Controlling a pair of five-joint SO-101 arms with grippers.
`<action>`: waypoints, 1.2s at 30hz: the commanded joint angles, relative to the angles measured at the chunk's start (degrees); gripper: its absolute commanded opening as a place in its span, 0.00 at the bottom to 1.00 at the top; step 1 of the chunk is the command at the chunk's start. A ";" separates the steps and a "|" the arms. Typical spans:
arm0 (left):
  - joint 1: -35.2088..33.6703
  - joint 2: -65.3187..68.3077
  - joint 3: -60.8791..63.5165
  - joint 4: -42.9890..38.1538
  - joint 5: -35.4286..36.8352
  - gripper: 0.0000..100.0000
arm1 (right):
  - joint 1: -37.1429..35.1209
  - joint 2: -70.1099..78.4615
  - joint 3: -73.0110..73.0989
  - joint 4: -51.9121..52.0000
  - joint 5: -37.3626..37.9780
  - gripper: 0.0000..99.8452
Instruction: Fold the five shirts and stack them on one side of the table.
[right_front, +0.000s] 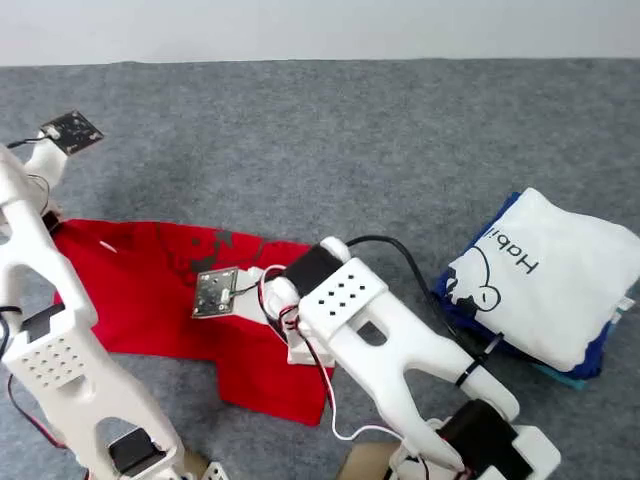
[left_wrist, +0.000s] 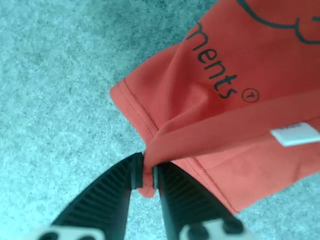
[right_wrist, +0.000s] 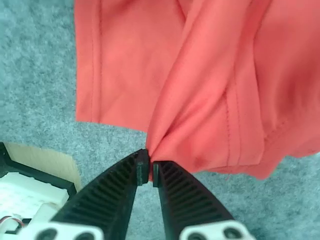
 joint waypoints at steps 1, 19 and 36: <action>-0.44 -0.35 -0.22 1.05 -0.26 0.00 | -2.42 -3.03 -0.26 -0.04 -2.46 0.01; -5.54 -3.08 -0.22 1.23 0.18 0.17 | -6.46 -6.90 -3.16 2.59 -12.75 0.20; -5.54 -15.74 7.16 1.05 0.09 0.01 | 11.38 -1.80 -16.70 -0.40 -14.51 0.00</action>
